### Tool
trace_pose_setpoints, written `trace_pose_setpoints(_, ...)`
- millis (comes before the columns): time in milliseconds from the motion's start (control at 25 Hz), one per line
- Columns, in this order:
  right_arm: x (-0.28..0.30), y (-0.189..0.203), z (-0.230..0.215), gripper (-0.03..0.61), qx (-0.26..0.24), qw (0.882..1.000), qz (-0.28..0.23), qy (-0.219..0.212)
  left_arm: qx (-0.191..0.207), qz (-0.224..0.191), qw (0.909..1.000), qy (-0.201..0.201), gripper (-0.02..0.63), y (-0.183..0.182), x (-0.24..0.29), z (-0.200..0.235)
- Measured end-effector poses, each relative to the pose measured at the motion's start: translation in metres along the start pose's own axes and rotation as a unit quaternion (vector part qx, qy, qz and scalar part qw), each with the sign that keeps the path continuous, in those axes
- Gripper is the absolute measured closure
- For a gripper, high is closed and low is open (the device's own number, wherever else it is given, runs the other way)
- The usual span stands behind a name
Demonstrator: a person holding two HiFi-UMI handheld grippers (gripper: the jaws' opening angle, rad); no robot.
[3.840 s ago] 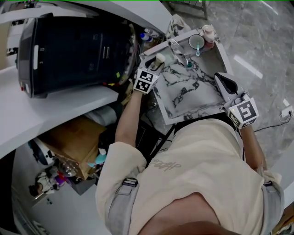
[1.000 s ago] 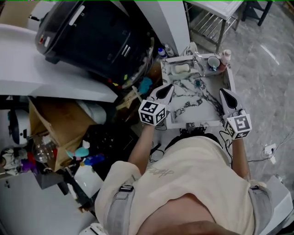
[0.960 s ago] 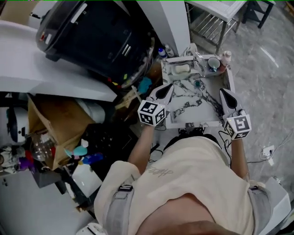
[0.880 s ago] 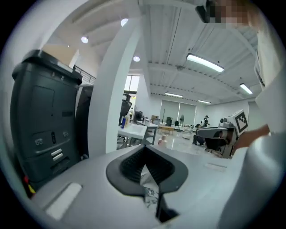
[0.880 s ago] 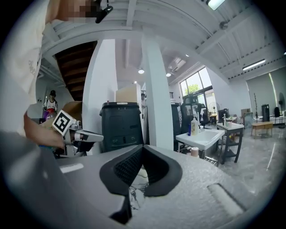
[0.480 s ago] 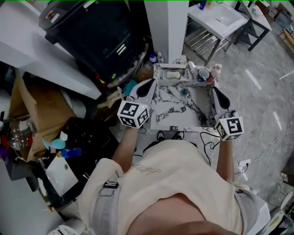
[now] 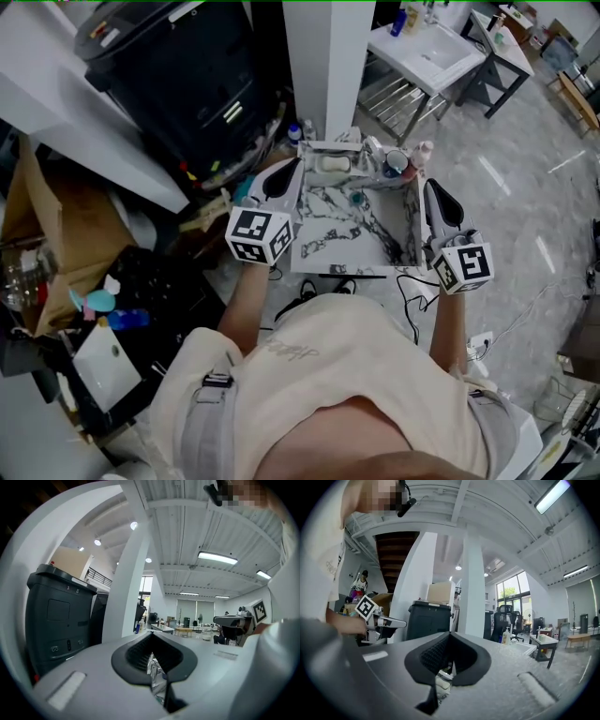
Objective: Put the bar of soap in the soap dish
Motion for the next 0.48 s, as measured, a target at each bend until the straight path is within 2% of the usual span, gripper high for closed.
trace_pose_setpoints(160,-0.005,-0.002,0.006,0.577,0.003,1.000,-0.005,-0.006,-0.001,0.002,1.0000,0.005,0.597,-0.004,-0.004,-0.009)
trace_pose_setpoints(320,-0.008,0.000,0.013,0.577,0.008,1.000,-0.005,-0.008,0.032,0.014,0.9993,0.013,0.597,-0.002,-0.002,-0.023)
trace_pose_setpoints(480,-0.014,0.002,0.017,0.577,0.007,1.000,0.001,-0.012,0.034,0.017,0.9991,0.020,0.597,-0.002,-0.002,-0.028)
Point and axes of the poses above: the fingertips, and each gripper's own axes: x forward along the fingers, z to its left, y out of its underside, the point moved 6 cm from there along -x, backward along the fingers, and after that the axes turned 1 degree about z, right-handed, at the moved point
